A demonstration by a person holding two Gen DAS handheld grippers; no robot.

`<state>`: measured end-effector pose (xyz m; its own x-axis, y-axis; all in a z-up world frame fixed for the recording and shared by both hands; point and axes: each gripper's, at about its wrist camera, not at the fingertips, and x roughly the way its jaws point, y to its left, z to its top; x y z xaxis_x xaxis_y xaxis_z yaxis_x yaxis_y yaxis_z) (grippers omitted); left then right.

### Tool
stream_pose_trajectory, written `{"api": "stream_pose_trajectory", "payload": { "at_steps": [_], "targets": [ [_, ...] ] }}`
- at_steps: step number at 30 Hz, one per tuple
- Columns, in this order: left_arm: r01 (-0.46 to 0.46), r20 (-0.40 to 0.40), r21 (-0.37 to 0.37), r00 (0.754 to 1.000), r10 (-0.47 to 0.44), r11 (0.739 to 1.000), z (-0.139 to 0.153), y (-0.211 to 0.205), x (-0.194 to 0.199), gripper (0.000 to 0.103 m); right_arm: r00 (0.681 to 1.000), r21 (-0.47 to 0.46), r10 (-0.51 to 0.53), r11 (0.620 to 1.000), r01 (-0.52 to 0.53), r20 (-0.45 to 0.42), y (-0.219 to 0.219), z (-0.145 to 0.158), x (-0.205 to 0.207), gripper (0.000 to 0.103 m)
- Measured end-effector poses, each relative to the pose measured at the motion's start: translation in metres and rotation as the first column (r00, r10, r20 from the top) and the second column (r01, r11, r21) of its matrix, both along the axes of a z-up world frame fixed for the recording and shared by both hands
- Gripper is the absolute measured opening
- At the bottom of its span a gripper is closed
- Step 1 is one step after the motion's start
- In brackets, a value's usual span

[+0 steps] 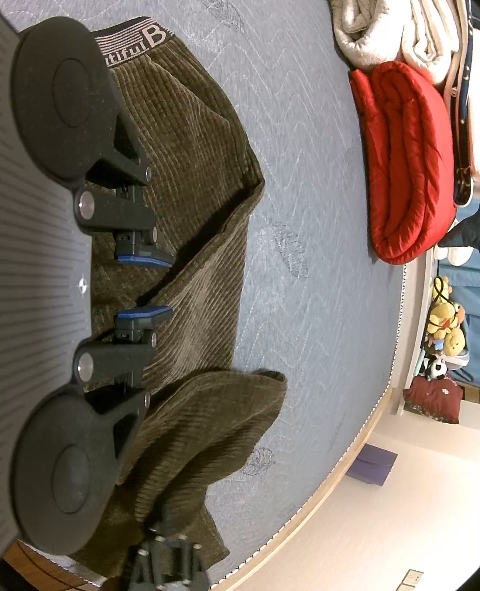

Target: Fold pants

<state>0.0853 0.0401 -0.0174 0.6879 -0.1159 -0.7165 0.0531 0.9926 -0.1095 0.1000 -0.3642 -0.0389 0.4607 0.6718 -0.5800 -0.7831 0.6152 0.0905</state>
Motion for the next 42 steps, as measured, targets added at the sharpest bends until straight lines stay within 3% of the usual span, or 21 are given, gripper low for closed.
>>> {"api": "stream_pose_trajectory", "payload": {
  "at_steps": [2, 4, 5, 6, 8, 11, 15, 18, 22, 27, 30, 36, 39, 42],
  "targets": [
    [0.000, -0.001, -0.001, 1.000, 0.000, 1.000, -0.001, -0.001, 0.001, 0.025, 0.999, 0.010, -0.029, 1.000, 0.029, -0.036, -0.008, -0.003, 0.001, 0.012],
    [0.002, -0.002, -0.001, 1.000, -0.002, 1.000, -0.001, -0.003, 0.002, 0.025, 0.991, 0.086, -0.086, 0.992, 0.094, -0.098, -0.026, 0.001, 0.012, 0.015],
    [0.003, -0.003, -0.002, 1.000, -0.003, 1.000, -0.001, -0.005, 0.003, 0.026, 0.983, 0.131, -0.121, 0.982, 0.138, -0.136, -0.037, 0.003, 0.018, 0.029],
    [0.004, -0.003, -0.002, 1.000, -0.004, 1.000, -0.001, -0.007, 0.003, 0.029, 0.973, 0.171, -0.157, 0.967, 0.186, -0.171, -0.048, 0.005, 0.024, 0.055],
    [0.012, -0.001, 0.002, 1.000, -0.012, 1.000, -0.002, -0.011, 0.004, 0.032, 0.948, 0.249, -0.214, 0.929, 0.272, -0.235, -0.066, 0.005, 0.036, 0.075],
    [0.016, -0.007, 0.010, 1.000, -0.015, 1.000, -0.005, -0.014, 0.006, 0.032, 0.897, 0.308, -0.252, 0.876, 0.370, -0.362, -0.080, -0.008, 0.059, 0.075],
    [0.006, -0.012, 0.011, 1.000, -0.006, 1.000, -0.007, -0.015, 0.010, 0.032, 0.793, 0.314, -0.243, 0.823, 0.474, -0.558, -0.078, -0.031, 0.092, 0.075],
    [0.004, -0.017, 0.015, 1.000, -0.003, 1.000, -0.009, -0.016, 0.014, 0.032, 0.708, 0.277, -0.226, 0.808, 0.520, -0.669, -0.066, -0.049, 0.108, 0.075],
    [0.006, -0.028, 0.024, 1.000, -0.005, 1.000, -0.013, -0.017, 0.018, 0.032, 0.653, 0.250, -0.204, 0.809, 0.532, -0.729, -0.041, -0.060, 0.119, 0.071],
    [0.003, -0.039, 0.024, 0.999, -0.002, 1.000, -0.018, -0.016, 0.023, 0.032, 0.685, 0.243, -0.219, 0.825, 0.510, -0.694, -0.020, -0.047, 0.124, 0.035],
    [-0.001, -0.045, 0.025, 0.999, 0.002, 1.000, -0.020, -0.015, 0.025, 0.033, 0.751, 0.269, -0.233, 0.835, 0.480, -0.618, -0.016, -0.027, 0.127, 0.019],
    [-0.015, -0.063, 0.016, 0.998, 0.016, 1.000, -0.027, -0.008, 0.035, 0.033, 0.843, 0.476, -0.141, 0.772, 0.422, -0.518, -0.039, 0.008, 0.133, 0.012],
    [-0.018, -0.068, 0.011, 0.998, 0.019, 1.000, -0.028, -0.006, 0.040, 0.033, 0.859, 0.544, -0.124, 0.726, 0.420, -0.497, -0.057, 0.009, 0.143, 0.012],
    [-0.019, -0.072, 0.004, 0.997, 0.019, 1.000, -0.030, -0.005, 0.044, 0.033, 0.850, 0.570, -0.172, 0.674, 0.470, -0.498, -0.076, 0.003, 0.155, 0.011]
  ]
}}
